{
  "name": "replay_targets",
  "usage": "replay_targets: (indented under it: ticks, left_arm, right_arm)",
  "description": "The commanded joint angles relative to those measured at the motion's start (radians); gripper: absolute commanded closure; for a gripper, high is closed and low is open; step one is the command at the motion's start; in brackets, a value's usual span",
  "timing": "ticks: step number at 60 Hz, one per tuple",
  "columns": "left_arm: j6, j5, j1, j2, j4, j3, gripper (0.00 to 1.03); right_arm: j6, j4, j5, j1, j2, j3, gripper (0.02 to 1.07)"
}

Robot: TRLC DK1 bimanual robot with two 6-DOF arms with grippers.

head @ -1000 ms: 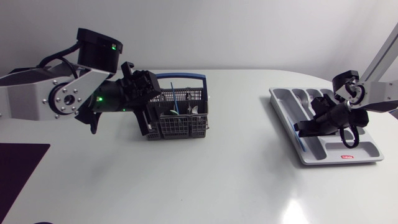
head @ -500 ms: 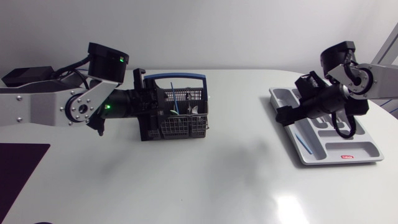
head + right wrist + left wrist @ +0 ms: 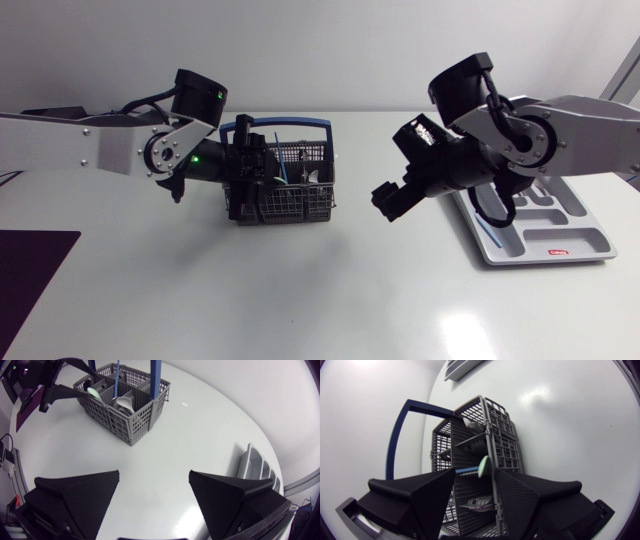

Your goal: Unload the cutlery basket into the drawer organizer.

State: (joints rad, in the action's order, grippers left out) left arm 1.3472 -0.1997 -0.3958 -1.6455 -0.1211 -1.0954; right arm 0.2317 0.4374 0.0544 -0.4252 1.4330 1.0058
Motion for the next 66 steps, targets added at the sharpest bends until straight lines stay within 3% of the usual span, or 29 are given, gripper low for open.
replay_targets:
  ticks: [1, 17, 21, 28, 32, 52, 66]
  left_arm:
    - [0.058, -0.012, 0.011, -0.042, -0.023, -0.058, 0.56]
    - [0.101, -0.033, 0.017, -0.102, -0.104, -0.135, 0.75]
    - [0.102, -0.037, 0.012, -0.111, -0.104, -0.139, 0.75]
    - [0.105, -0.055, 0.006, -0.114, -0.112, -0.143, 0.88]
    - [0.121, -0.056, 0.003, -0.114, -0.114, -0.146, 1.0]
    - [0.118, -0.069, 0.002, -0.03, -0.215, -0.213, 1.0]
    - [0.075, -0.079, 0.005, 0.118, -0.219, -0.207, 1.0]
  right_arm:
    - [-0.015, -0.011, -0.01, -0.01, 0.041, 0.004, 0.07]
    - [-0.005, -0.039, -0.011, -0.012, 0.086, -0.004, 0.07]
    - [0.001, -0.046, -0.011, -0.012, 0.09, -0.006, 0.07]
    - [0.008, -0.057, -0.011, -0.012, 0.095, -0.018, 0.07]
    - [0.012, -0.063, -0.011, -0.012, 0.095, -0.024, 0.07]
    - [0.014, -0.058, -0.01, -0.034, 0.05, -0.045, 0.07]
    - [0.014, -0.049, -0.011, -0.06, -0.017, -0.078, 0.07]
